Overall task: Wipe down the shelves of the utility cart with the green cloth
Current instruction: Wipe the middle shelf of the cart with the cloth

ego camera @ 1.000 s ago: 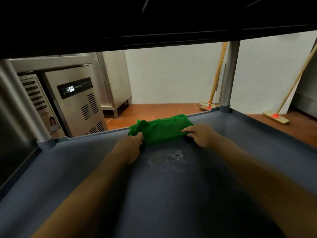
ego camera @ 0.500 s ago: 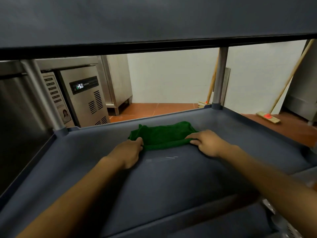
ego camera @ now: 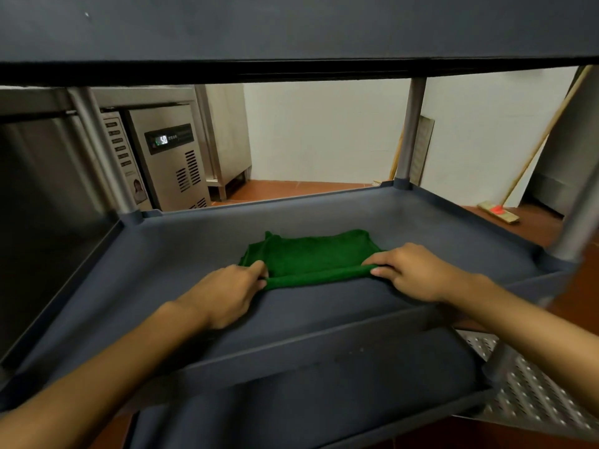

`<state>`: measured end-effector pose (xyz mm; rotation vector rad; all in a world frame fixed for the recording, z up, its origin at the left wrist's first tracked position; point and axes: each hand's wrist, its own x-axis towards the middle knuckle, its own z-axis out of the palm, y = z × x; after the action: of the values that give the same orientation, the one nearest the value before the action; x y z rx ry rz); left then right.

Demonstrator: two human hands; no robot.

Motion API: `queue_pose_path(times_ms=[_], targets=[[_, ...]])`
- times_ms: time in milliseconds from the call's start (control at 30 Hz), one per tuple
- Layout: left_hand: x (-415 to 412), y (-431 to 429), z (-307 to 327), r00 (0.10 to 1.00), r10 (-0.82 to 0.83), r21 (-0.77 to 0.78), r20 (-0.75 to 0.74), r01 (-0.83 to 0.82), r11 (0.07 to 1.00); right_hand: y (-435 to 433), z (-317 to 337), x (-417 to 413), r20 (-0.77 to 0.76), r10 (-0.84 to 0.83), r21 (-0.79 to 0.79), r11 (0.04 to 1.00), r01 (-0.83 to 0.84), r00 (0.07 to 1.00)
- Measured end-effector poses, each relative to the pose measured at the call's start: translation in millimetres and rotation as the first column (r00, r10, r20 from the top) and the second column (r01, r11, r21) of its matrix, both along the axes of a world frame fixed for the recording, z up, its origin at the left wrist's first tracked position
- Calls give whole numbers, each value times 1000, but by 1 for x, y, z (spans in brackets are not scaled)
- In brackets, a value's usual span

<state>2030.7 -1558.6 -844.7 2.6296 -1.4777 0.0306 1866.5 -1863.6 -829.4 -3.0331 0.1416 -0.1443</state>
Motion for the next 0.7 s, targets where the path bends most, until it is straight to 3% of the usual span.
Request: queue_pose_path(times_ms=[300, 600, 700], targets=[[-37, 34, 5, 995, -97, -67, -23, 95, 993, 11, 8, -43, 13, 104, -19, 994, -104, 994], [-61, 52, 29, 980, -167, -111, -107, 155, 982, 15, 27, -58, -97, 157, 23, 987, -156, 983], [-70, 55, 37, 981, -182, -73, -63, 177, 981, 19, 40, -57, -130, 171, 24, 985, -170, 977]])
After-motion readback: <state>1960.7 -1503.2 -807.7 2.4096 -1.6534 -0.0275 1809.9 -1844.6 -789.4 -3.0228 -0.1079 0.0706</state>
